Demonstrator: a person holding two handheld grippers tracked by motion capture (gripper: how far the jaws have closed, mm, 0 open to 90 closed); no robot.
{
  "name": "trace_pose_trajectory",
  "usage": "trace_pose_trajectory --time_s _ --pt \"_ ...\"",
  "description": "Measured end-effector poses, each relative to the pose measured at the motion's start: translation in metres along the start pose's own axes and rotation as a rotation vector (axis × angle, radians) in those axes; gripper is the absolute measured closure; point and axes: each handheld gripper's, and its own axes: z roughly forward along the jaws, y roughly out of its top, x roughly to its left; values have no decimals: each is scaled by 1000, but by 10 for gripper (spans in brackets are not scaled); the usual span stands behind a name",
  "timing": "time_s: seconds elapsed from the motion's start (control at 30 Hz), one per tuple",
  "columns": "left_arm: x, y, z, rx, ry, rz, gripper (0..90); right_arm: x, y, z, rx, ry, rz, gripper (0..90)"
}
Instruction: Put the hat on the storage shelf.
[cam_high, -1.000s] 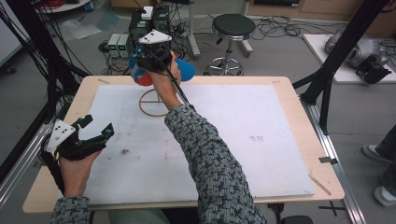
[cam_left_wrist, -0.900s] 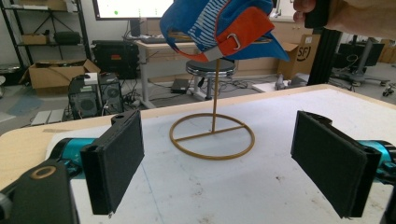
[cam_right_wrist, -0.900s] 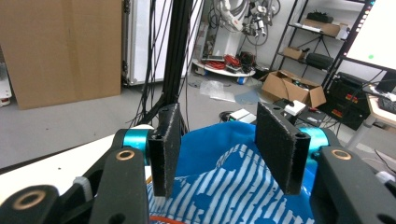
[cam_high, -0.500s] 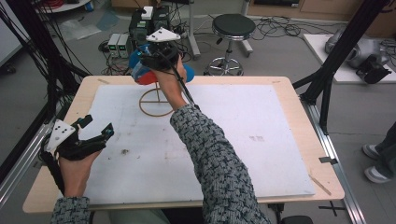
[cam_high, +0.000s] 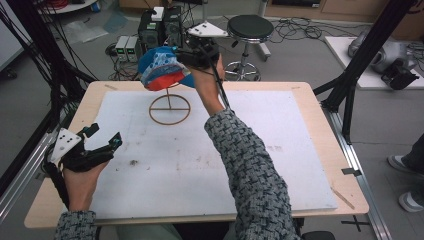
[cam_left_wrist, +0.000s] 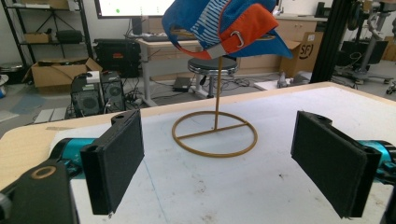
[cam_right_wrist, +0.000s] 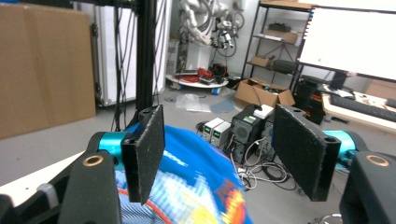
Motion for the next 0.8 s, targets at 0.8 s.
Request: trace_pose_trajectory --time_s 0.8 --pt "-1 -3 2 20 10 9 172 -80 -37 -132 -51 -152 68 221"
